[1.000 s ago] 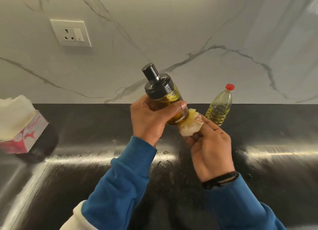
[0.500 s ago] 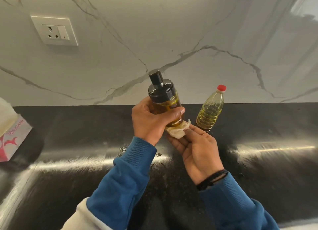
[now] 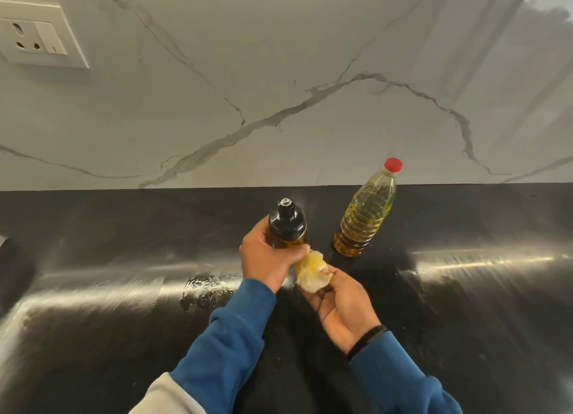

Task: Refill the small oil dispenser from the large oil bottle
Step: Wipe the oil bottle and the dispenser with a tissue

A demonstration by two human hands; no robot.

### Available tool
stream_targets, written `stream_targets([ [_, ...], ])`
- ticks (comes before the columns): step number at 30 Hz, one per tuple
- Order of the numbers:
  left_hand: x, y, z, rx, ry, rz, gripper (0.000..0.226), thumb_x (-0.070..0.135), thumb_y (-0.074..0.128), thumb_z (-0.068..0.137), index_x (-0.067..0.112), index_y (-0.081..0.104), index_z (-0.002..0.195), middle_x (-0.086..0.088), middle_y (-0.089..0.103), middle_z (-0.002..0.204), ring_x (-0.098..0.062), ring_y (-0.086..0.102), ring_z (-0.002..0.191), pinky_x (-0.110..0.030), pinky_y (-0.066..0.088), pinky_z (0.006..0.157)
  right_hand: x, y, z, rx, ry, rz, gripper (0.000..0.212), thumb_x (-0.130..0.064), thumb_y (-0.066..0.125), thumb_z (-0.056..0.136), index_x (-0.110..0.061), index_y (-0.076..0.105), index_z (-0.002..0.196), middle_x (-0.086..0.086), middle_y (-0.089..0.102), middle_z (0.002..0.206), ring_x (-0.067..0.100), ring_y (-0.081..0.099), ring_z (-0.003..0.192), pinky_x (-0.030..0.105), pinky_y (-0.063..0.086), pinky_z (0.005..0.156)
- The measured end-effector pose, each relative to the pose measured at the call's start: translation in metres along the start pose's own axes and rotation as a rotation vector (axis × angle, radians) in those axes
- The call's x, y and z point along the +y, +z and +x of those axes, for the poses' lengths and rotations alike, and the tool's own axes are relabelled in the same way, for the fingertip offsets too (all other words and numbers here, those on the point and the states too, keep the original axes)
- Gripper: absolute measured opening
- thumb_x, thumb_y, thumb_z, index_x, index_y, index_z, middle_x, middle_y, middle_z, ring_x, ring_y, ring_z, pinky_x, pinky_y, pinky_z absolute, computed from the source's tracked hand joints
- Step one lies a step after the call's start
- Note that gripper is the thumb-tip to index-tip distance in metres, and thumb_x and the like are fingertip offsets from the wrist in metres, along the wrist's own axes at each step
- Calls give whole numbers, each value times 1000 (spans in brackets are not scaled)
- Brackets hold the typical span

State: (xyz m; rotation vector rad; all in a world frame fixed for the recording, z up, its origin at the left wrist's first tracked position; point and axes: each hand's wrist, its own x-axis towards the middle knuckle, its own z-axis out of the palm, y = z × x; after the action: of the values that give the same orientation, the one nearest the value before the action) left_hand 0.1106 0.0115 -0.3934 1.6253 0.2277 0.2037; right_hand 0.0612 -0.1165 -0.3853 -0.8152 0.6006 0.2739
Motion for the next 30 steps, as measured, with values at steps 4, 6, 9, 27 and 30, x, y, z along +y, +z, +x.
stream_targets([
  [4, -28, 23, 20, -8, -67, 72, 51, 14, 89, 48, 27, 73, 95, 12, 75, 85, -8, 72, 85, -41, 60, 84, -2, -7, 40, -3, 49, 44, 30, -8, 40, 104, 2, 58, 126, 21, 71, 113, 29, 71, 102, 40, 59, 87],
  [6, -39, 34, 32, -15, -92, 96, 56, 12, 90, 49, 27, 73, 99, 12, 75, 88, -6, 71, 87, -41, 59, 86, -7, -8, 56, -10, 69, 67, 30, -6, 37, 104, 3, 56, 126, 21, 72, 108, 28, 72, 96, 40, 59, 86],
  [9, -52, 49, 48, -21, -120, 124, 58, 10, 91, 51, 29, 72, 103, 13, 75, 90, -5, 71, 91, -39, 58, 91, -14, -10, 76, -8, 79, 100, 31, -5, 36, 104, 5, 54, 127, 22, 71, 110, 30, 70, 101, 42, 56, 91],
  [27, -66, 89, 87, -24, -195, 199, 62, 10, 90, 66, 26, 64, 121, 15, 64, 96, 5, 58, 84, 3, 38, 72, -43, -12, 139, 71, 167, 142, 32, -9, 36, 105, 0, 54, 131, 22, 65, 122, 32, 66, 108, 41, 58, 79],
  [30, -69, 91, 88, -25, -202, 219, 62, 10, 89, 68, 23, 64, 123, 13, 64, 100, 2, 58, 87, 3, 37, 72, -43, -12, 143, 77, 184, 144, 33, -8, 35, 105, -2, 52, 133, 22, 64, 124, 32, 66, 108, 42, 57, 76],
])
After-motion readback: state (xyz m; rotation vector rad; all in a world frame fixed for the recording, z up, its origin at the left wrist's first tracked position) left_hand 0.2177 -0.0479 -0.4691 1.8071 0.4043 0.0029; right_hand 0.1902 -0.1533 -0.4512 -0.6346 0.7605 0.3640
